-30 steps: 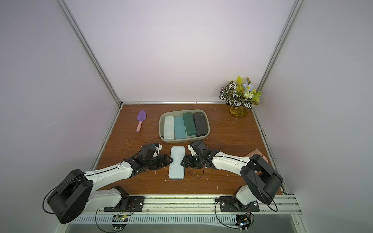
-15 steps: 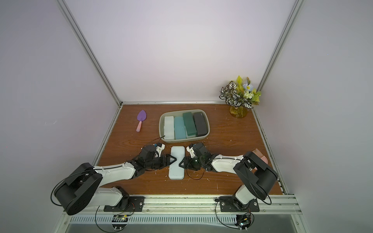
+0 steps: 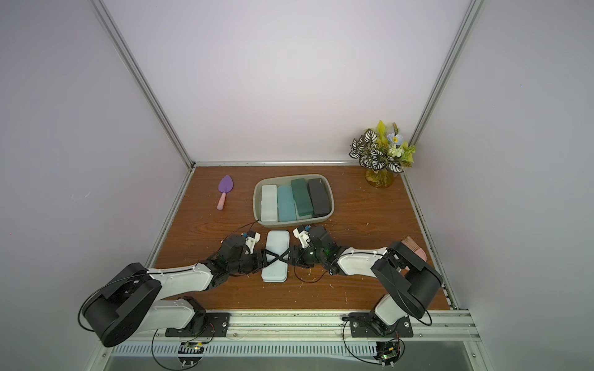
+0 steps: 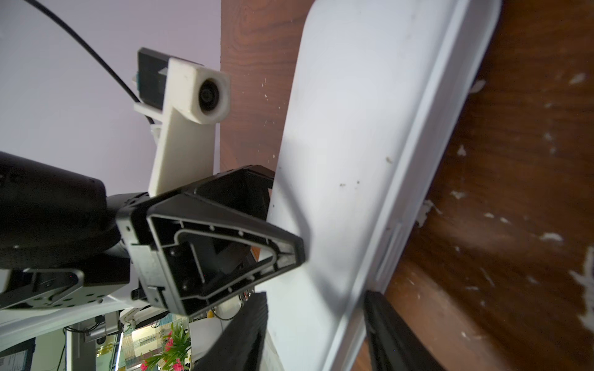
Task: Put the pencil case into the storage box
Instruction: Pick up the pencil case from the center of the board.
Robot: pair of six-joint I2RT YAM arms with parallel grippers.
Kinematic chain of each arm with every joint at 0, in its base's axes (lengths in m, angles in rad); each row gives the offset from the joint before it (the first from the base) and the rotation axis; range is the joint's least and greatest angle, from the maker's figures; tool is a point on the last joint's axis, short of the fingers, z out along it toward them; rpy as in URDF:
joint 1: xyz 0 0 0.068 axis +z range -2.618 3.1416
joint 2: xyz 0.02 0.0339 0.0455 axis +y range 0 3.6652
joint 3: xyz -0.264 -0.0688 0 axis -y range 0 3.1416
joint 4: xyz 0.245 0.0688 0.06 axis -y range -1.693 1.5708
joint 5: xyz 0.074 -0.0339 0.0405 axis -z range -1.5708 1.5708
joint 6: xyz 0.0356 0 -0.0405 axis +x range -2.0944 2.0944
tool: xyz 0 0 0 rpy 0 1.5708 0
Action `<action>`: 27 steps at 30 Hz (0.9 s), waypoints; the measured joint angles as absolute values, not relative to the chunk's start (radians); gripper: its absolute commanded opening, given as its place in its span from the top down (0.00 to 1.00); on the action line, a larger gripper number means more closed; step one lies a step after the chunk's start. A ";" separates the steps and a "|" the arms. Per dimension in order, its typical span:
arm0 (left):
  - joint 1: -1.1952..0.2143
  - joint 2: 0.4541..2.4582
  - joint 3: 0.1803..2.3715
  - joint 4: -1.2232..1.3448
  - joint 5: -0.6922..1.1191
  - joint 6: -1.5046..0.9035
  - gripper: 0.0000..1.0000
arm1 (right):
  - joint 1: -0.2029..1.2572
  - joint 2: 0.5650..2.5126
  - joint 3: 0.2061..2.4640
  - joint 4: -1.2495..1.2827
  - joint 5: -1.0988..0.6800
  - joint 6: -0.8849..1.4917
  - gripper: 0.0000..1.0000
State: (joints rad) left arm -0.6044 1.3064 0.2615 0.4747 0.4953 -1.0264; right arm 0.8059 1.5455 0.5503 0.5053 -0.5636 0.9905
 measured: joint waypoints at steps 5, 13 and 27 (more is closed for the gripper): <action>-0.604 1.295 0.246 0.480 0.500 -1.048 0.45 | 0.806 1.546 0.548 0.508 -0.563 0.996 0.45; -0.604 1.274 0.229 0.478 0.512 -1.078 0.49 | 0.810 1.554 0.548 0.505 -0.562 0.996 0.45; -0.607 1.166 0.224 0.420 0.516 -1.095 0.69 | 0.836 1.575 0.548 0.482 -0.556 0.993 0.43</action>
